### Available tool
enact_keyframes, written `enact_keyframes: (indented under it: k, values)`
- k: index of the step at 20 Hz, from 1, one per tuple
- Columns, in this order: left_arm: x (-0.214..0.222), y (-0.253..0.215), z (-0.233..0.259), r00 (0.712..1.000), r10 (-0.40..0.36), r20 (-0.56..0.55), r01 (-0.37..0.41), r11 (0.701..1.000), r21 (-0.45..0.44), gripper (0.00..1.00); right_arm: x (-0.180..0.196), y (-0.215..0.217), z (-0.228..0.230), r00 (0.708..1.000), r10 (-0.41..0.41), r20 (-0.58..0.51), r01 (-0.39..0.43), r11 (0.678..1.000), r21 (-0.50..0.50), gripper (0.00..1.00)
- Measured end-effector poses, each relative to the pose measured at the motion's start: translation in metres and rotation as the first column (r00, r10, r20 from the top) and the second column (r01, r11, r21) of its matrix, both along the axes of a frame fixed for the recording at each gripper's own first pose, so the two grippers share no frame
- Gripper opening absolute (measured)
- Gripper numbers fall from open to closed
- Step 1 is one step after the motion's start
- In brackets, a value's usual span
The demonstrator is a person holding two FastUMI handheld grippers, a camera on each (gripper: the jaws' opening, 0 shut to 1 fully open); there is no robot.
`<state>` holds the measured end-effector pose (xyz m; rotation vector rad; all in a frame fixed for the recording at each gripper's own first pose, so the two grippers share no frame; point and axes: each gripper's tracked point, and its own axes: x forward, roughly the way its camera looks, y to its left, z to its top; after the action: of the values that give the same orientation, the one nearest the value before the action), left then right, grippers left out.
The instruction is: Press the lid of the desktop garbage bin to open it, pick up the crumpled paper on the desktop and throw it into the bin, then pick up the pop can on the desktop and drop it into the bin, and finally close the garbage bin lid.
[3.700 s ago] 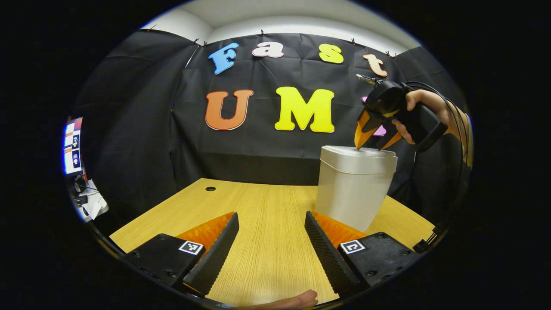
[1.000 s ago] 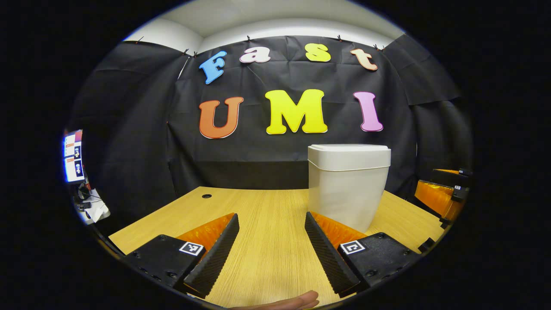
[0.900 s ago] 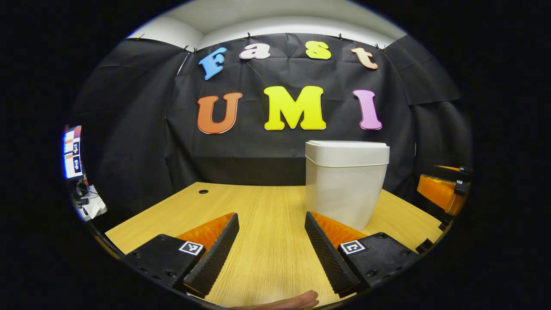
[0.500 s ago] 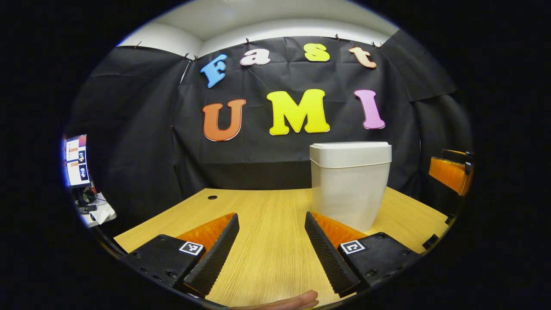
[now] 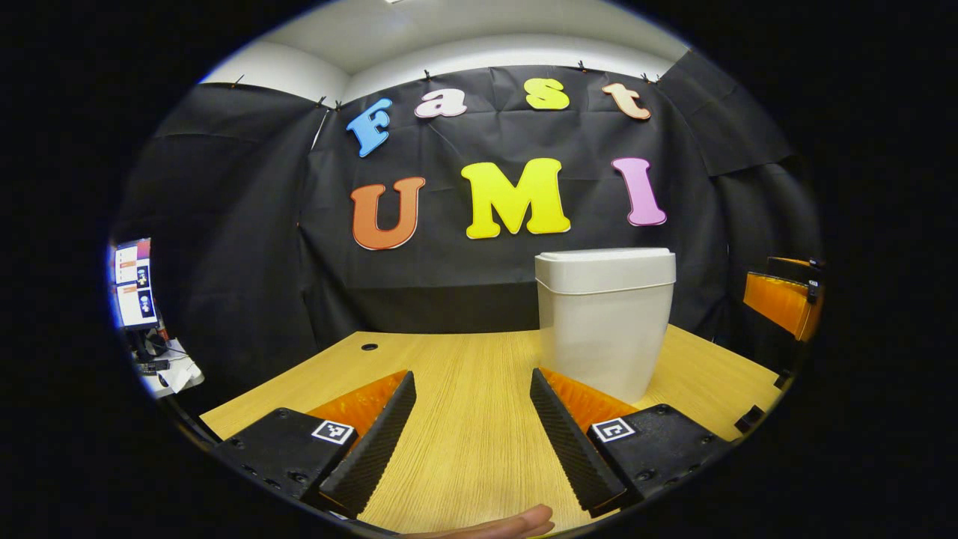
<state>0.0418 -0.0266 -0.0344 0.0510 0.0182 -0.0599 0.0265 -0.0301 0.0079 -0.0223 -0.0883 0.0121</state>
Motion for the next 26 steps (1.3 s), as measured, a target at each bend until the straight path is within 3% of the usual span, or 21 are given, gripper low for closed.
enact_keyframes:
  k: [7,9,14,15,26]
  values:
    - [-0.001,0.002,-0.002,1.0,0.011,-0.006,-0.011,1.0,-0.002,0.99,0.007,-0.01,-0.006,0.999,-0.019,-0.034,0.019,1.0,0.022,0.93]
    - [-0.001,0.001,-0.001,1.0,0.009,-0.001,-0.009,1.0,0.001,0.99,0.007,-0.01,-0.008,0.999,-0.017,-0.041,0.019,0.999,0.027,0.97]
    - [-0.001,0.006,0.007,1.0,0.016,0.024,-0.016,1.0,-0.004,0.99,0.009,-0.01,-0.013,0.998,-0.008,-0.063,0.011,0.999,0.044,0.89]
    - [0.0,0.005,0.006,1.0,0.015,0.024,-0.015,1.0,-0.004,0.99,0.01,-0.009,-0.015,0.997,-0.007,-0.073,0.011,0.999,0.045,0.93]
    - [-0.001,0.0,-0.004,1.0,-0.002,-0.012,0.002,1.0,-0.013,0.99,0.012,0.009,-0.025,0.995,0.021,-0.097,-0.02,1.0,0.014,0.93]
